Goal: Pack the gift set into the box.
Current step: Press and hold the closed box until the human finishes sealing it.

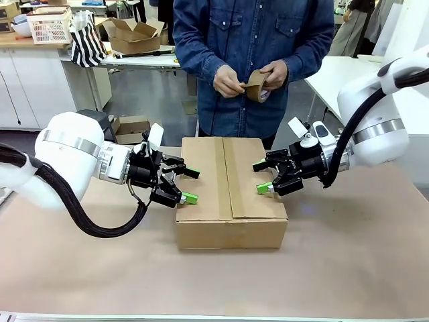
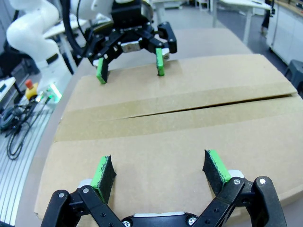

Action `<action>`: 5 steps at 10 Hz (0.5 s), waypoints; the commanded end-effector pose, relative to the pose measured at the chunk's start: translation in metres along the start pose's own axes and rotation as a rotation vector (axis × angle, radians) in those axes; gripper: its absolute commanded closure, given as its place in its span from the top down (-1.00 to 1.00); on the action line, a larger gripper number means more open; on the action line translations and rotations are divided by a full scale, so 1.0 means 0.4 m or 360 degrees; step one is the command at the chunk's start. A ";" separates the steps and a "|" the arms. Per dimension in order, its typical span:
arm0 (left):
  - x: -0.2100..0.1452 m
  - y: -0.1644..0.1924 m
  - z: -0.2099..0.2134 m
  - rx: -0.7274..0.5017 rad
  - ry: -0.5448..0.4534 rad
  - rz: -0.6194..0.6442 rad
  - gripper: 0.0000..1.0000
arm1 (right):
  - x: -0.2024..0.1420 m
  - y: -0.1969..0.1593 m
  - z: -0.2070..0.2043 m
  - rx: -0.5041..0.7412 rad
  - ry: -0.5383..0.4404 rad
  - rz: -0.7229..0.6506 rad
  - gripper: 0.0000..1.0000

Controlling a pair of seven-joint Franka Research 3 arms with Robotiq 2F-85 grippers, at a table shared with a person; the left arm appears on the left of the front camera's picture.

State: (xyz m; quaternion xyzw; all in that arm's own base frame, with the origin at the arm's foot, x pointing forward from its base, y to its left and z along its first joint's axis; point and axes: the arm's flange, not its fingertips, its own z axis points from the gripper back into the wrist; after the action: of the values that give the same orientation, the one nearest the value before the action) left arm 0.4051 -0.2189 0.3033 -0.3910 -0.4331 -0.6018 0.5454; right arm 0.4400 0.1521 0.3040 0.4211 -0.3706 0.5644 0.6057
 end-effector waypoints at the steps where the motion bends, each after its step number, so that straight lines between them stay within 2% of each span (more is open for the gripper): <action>1: -0.002 -0.003 0.001 0.0001 0.0005 -0.0020 1.00 | -0.005 0.007 -0.001 -0.0002 0.0005 0.0000 1.00; 5: -0.002 -0.003 0.001 0.0001 0.0005 -0.0020 1.00 | -0.005 0.007 -0.001 -0.0002 0.0005 0.0000 1.00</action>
State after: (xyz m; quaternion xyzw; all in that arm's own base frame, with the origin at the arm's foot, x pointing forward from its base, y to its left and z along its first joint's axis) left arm 0.4051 -0.2189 0.3033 -0.3910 -0.4331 -0.6018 0.5454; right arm 0.4400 0.1521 0.3040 0.4211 -0.3706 0.5644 0.6057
